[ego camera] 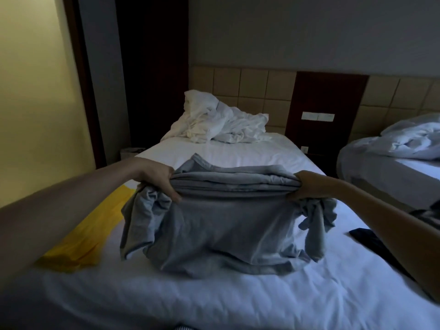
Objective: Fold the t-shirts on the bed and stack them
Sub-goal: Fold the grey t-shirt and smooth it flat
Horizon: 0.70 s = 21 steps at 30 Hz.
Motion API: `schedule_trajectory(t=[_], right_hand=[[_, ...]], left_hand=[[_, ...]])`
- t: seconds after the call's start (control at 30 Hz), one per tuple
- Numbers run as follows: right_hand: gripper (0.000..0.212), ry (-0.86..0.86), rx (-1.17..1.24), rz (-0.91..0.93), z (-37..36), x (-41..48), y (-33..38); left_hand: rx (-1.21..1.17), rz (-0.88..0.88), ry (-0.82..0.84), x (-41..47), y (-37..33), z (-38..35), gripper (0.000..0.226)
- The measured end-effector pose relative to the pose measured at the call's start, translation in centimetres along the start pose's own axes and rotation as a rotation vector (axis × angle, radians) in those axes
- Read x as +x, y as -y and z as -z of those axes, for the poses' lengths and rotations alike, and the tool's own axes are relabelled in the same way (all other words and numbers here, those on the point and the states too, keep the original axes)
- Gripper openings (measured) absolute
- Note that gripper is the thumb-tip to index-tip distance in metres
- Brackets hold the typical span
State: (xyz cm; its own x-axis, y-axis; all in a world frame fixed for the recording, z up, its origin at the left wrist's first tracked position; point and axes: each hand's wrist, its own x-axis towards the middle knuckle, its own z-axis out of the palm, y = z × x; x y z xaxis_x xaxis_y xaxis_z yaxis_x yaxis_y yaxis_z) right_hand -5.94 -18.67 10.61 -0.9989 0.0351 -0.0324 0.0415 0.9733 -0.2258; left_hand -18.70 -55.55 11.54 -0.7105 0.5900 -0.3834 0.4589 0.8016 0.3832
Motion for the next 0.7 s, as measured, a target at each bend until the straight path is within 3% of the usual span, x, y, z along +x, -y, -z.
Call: schedule_trajectory(t=[0.07, 0.17, 0.27, 0.37, 0.5, 0.6, 0.63, 0.7], right_hand=[[0.034, -0.073, -0.068, -0.001, -1.0, 1.8, -0.6], [0.03, -0.218, -0.142, -0.035, -2.0, 5.7, -1.4], [0.025, -0.369, -0.213, -0.098, -0.9, 10.4, -1.6], [0.02, -0.632, -0.207, -0.105, 2.3, 15.0, -1.4], [0.009, -0.934, -0.114, -0.044, 5.5, 20.0, -1.8], [0.013, -0.959, -0.095, -0.015, 3.7, 22.5, -3.0], [0.017, -0.904, -0.122, -0.031, 2.1, 23.0, -3.6], [0.031, -0.622, -0.208, -0.068, -2.5, 23.5, -5.2]], left_hand=[[-0.032, 0.022, 0.014, 2.0, 0.8, -0.2, 0.052], [0.11, -0.012, -0.181, 5.9, 1.2, 0.3, 0.018], [0.172, -0.034, -0.478, 9.6, 1.1, 3.3, 0.02], [0.227, -0.009, -0.858, 12.4, 0.2, 8.0, 0.003], [0.367, -0.065, -1.253, 15.4, -0.8, 12.1, 0.014], [0.444, 0.044, -1.234, 19.2, 0.4, 11.1, 0.013], [0.423, 0.08, -1.166, 20.8, 1.5, 9.8, 0.016], [0.351, 0.109, -1.006, 23.6, 4.4, 5.5, 0.026]])
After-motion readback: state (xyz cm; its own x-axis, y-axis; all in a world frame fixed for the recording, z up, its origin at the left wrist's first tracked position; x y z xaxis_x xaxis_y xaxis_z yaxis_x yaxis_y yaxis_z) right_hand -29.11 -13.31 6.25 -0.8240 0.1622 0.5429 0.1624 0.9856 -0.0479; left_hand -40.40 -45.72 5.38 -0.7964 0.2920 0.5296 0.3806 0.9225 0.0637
